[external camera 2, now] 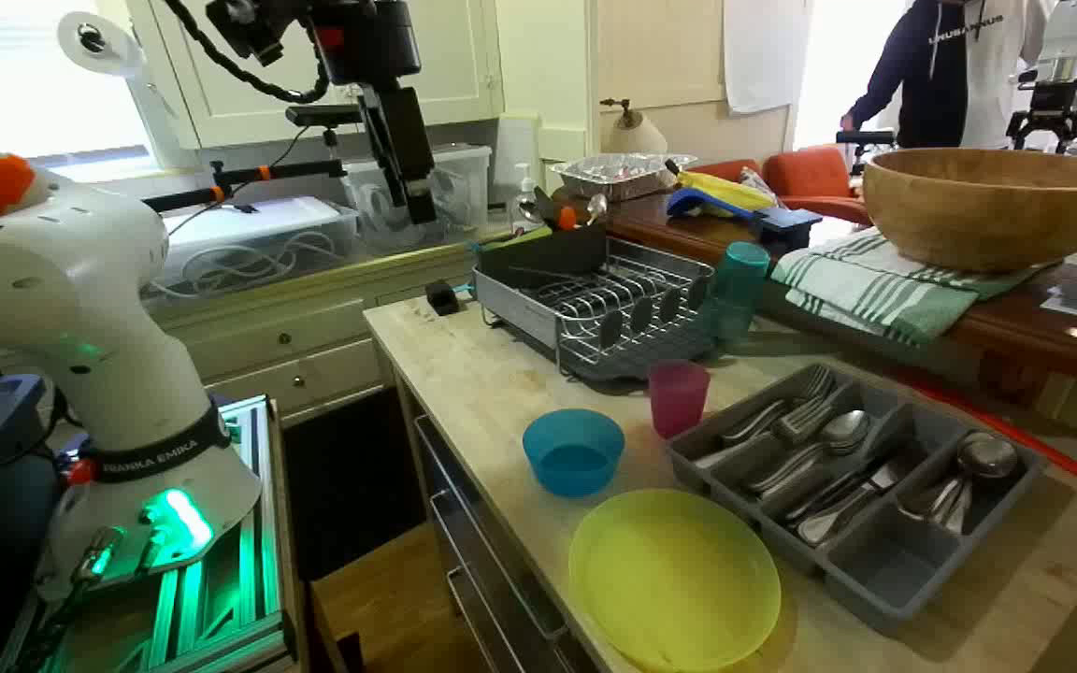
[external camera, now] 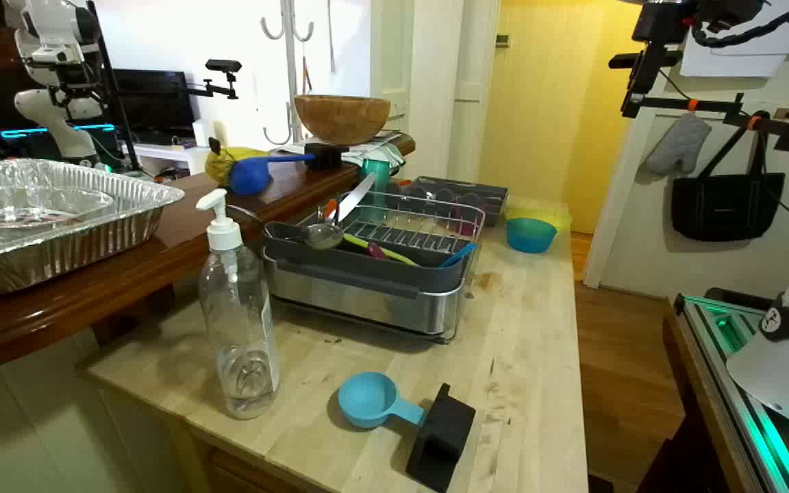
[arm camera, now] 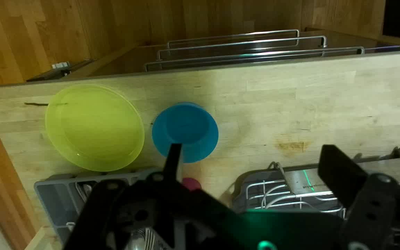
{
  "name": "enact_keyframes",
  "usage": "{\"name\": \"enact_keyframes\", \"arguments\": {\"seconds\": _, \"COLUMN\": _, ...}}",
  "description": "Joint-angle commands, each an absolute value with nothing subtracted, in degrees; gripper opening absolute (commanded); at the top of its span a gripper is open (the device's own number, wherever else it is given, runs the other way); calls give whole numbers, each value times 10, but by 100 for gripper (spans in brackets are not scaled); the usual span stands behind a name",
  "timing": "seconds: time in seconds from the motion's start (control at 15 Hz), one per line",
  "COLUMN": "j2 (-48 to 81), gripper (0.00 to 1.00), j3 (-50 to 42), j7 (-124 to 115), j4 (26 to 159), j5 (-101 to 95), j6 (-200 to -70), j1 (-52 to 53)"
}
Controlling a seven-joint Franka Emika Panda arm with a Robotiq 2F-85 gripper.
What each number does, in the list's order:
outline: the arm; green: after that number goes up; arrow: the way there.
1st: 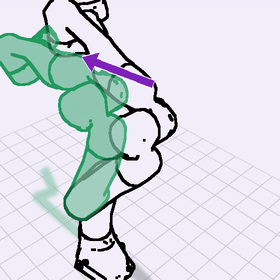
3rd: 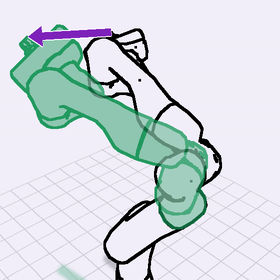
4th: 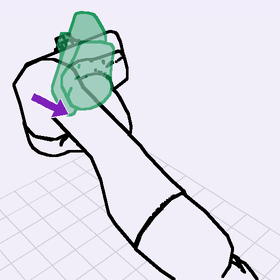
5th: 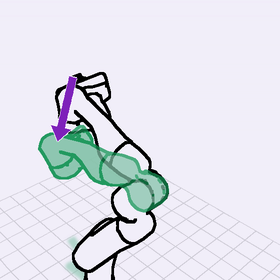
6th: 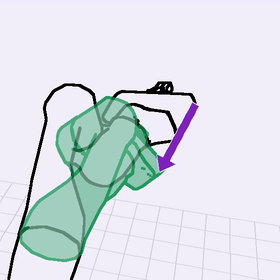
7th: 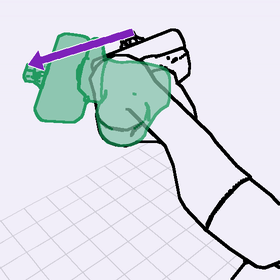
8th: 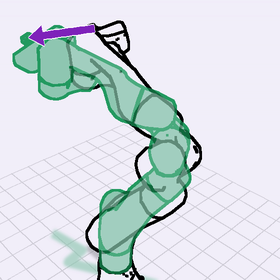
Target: Take the blue plastic knife from the dish rack and place it on the utensil organizer
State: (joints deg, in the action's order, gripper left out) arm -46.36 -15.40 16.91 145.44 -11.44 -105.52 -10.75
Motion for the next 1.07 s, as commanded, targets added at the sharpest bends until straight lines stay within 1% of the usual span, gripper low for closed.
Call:
{"name": "enact_keyframes", "arguments": {"seconds": 0.0, "j2": -464, "gripper": 100, "j3": -156, "j7": 167, "j4": 1453, "j5": -116, "j6": -1053, "j1": -104}}
{"name": "enact_keyframes", "arguments": {"seconds": 0.4, "j2": -464, "gripper": 100, "j3": -156, "j7": 167, "j4": 1453, "j5": -116, "j6": -1053, "j1": -104}}
{"name": "enact_keyframes", "arguments": {"seconds": 0.67, "j2": -470, "gripper": 100, "j3": -131, "j7": 178, "j4": 1472, "j5": -98, "j6": -1064, "j1": -65}}
{"name": "enact_keyframes", "arguments": {"seconds": 1.0, "j2": -460, "gripper": 100, "j3": -92, "j7": 189, "j4": 1481, "j5": -62, "j6": -1094, "j1": 10}}
